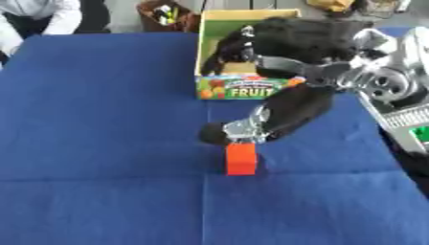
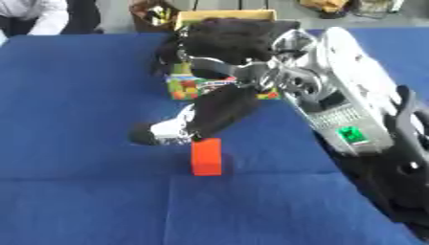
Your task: Pick up objects on the table and place them in the box.
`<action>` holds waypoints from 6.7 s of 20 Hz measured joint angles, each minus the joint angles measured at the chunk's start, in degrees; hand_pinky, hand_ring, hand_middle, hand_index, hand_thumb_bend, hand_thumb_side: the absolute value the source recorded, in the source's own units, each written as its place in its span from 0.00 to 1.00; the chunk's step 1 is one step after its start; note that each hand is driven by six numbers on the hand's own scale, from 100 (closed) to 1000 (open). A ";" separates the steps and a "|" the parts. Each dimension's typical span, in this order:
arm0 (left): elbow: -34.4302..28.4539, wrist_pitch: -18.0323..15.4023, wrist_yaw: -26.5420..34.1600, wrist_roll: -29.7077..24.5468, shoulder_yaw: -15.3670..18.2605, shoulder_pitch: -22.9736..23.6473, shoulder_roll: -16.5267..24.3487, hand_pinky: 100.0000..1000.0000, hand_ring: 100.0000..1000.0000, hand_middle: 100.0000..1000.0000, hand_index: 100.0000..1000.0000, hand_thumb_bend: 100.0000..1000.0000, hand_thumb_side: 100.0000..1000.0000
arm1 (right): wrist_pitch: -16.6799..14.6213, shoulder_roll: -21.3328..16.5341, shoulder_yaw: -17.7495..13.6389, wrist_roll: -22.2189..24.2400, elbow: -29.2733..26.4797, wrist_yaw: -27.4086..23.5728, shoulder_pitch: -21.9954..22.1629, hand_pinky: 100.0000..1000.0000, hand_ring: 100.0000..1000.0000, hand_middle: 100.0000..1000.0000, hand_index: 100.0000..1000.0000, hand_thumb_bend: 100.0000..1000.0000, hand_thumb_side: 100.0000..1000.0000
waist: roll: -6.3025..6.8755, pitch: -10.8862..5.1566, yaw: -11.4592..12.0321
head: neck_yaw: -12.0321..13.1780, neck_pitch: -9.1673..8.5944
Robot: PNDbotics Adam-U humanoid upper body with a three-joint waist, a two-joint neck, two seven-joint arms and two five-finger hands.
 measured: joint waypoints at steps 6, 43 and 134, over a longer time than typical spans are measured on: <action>0.00 -0.04 0.01 -0.05 -0.01 -0.01 0.01 0.33 0.71 0.61 0.69 0.00 1.00 | 0.82 0.16 1.65 0.99 0.02 2.55 0.58 0.80 0.81 0.67 0.87 0.57 0.95 | -0.07 0.02 0.00 | 0.13 -0.02; 0.00 0.08 0.45 -0.20 -0.34 -0.01 0.00 0.32 0.71 0.61 0.68 0.00 1.00 | -0.25 -0.62 3.88 1.81 12.62 5.34 6.62 0.81 0.86 0.72 0.88 0.55 0.70 | 0.34 1.10 0.41 | 0.40 -1.06; 0.00 0.24 1.07 -0.76 -0.93 -1.17 -0.01 0.32 0.72 0.61 0.67 0.00 1.00 | 6.44 6.85 -13.10 -37.99 55.35 14.05 -17.50 0.57 0.57 0.21 0.41 0.00 0.51 | -0.19 5.07 4.66 | -3.65 -4.61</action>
